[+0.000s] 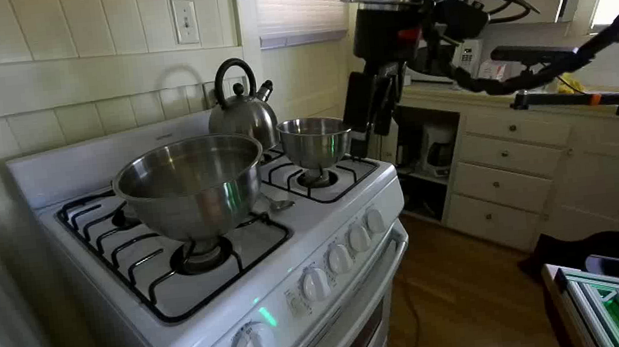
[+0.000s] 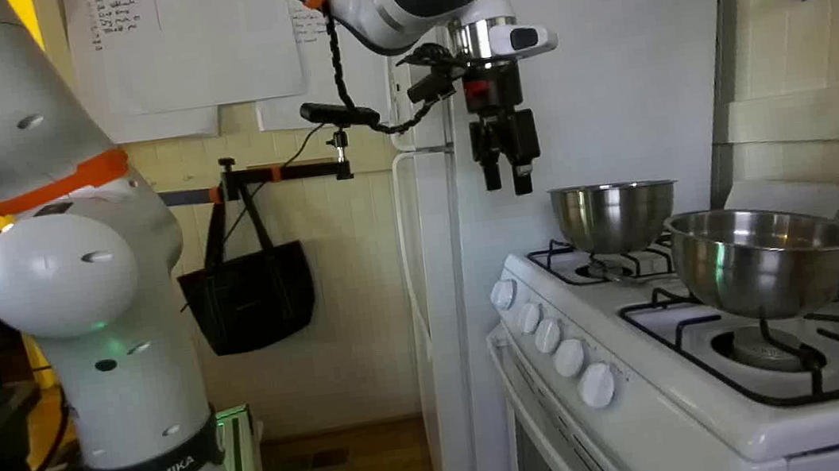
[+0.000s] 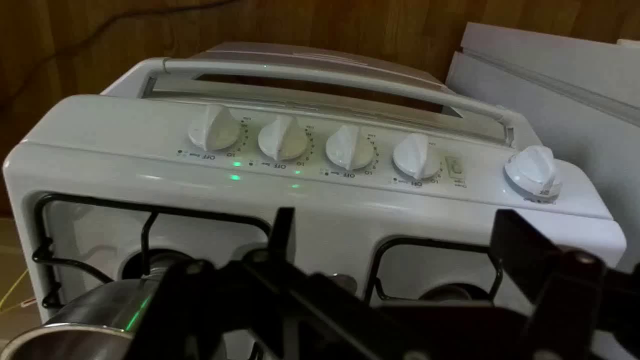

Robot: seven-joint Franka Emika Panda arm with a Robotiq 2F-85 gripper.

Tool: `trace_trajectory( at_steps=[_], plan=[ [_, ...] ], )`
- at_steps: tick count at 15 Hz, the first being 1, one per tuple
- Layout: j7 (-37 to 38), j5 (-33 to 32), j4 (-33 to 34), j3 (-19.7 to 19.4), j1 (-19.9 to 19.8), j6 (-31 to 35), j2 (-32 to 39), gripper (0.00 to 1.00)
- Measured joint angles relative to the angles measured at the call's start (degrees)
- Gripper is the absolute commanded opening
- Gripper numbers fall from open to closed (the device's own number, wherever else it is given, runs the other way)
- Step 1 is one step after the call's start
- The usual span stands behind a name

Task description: Put the kettle inside the silver bowl on the left

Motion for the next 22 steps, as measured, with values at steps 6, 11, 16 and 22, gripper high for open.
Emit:
trace_trajectory(
  at_steps=[6, 11, 16, 22],
  plan=[
    [4.89, 1.09, 0.65, -0.13, -0.05, 0.09, 0.09, 1.00],
    [14.01, 3.20, 7.54, -1.89, -2.32, 0.13, 2.67, 1.00],
    [17.23, 6.21, 17.67, -7.60, -6.60, 0.12, 8.58, 1.00],
    [23.83, 12.33, 34.94, -13.39, -10.09, -1.17, 18.79, 1.00]
  ],
)
